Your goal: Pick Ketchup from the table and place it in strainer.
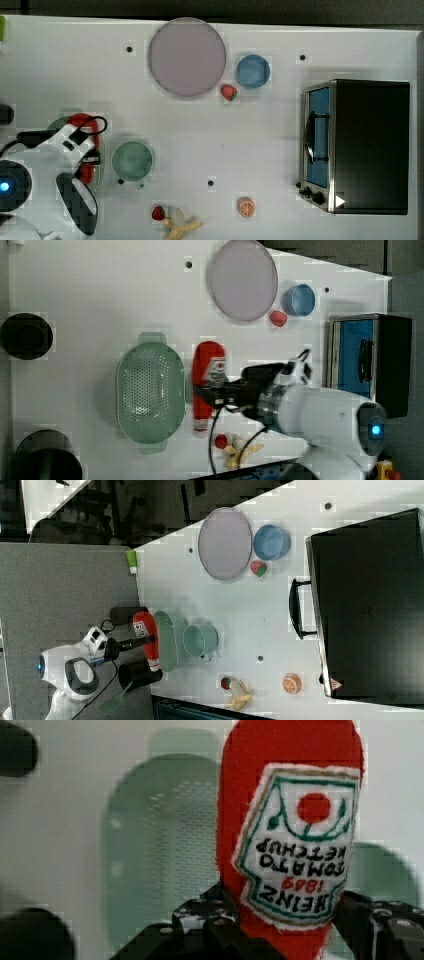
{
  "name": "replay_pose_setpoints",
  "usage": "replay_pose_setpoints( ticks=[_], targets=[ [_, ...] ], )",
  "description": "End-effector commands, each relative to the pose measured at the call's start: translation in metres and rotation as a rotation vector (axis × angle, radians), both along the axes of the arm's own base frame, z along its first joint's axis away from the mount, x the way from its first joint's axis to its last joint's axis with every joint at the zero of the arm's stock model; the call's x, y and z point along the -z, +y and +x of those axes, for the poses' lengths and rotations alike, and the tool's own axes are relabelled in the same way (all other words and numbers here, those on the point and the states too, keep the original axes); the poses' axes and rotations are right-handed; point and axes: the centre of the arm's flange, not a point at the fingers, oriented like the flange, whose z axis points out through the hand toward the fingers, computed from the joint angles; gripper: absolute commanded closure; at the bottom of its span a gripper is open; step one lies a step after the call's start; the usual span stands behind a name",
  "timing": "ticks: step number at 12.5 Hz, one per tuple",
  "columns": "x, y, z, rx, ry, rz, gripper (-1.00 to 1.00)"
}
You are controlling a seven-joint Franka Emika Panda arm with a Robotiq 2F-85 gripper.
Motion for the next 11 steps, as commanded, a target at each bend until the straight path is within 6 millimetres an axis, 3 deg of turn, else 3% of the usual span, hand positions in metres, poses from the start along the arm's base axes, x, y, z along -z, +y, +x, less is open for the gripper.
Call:
replay_pose_setpoints(
  ticks=[1,6,7,9,11],
  targets=[
    [0.024,0.018,0.0,0.184,0.037,0.084,-0.09],
    [0.08,0.042,-0.006,0.227,0.086,0.188,-0.09],
    [0.088,0.042,-0.005,0.229,0.086,0.203,-0.18],
    [0.098,0.042,-0.005,0.237,0.099,0.212,-0.6],
    [0.089,0.04,0.001,0.243,0.078,0.217,-1.0]
  ],
)
